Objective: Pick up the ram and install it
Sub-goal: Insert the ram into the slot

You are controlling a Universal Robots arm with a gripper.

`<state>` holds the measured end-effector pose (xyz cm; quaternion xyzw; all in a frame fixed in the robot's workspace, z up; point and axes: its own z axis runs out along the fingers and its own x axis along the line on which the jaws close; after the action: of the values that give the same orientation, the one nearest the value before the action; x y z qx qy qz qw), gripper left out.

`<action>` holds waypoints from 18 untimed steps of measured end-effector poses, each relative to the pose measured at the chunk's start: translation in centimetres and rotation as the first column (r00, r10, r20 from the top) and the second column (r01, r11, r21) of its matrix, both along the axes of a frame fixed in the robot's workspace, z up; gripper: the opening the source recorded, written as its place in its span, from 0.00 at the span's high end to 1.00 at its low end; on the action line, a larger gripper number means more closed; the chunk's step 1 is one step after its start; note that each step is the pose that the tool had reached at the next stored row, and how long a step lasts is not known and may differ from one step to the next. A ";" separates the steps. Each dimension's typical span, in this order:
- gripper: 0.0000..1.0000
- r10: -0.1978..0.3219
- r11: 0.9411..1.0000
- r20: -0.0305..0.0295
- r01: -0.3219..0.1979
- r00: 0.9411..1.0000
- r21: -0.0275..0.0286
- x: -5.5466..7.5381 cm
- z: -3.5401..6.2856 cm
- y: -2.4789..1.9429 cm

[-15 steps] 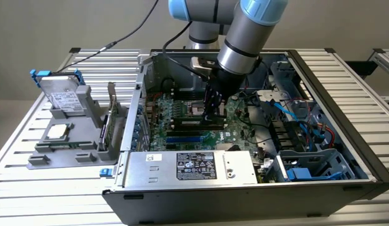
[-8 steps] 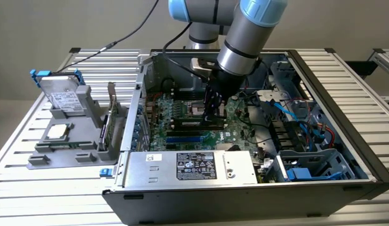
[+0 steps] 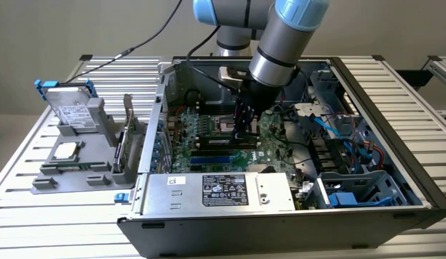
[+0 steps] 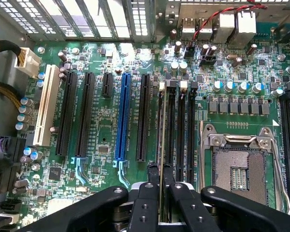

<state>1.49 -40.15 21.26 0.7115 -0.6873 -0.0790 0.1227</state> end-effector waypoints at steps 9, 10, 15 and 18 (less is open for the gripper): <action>0.86 -0.001 1.000 0.000 0.001 1.000 0.000 0.0 -0.03 0.07; 0.86 -0.001 1.000 0.000 0.001 1.000 0.000 0.0 -0.03 0.08; 0.86 -0.001 1.000 0.000 0.001 1.000 0.000 0.0 -0.13 0.09; 0.86 -0.001 1.000 0.000 0.001 1.000 0.000 0.0 -0.18 0.09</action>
<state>1.49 -40.06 21.08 0.7112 -0.6876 -0.0790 0.1228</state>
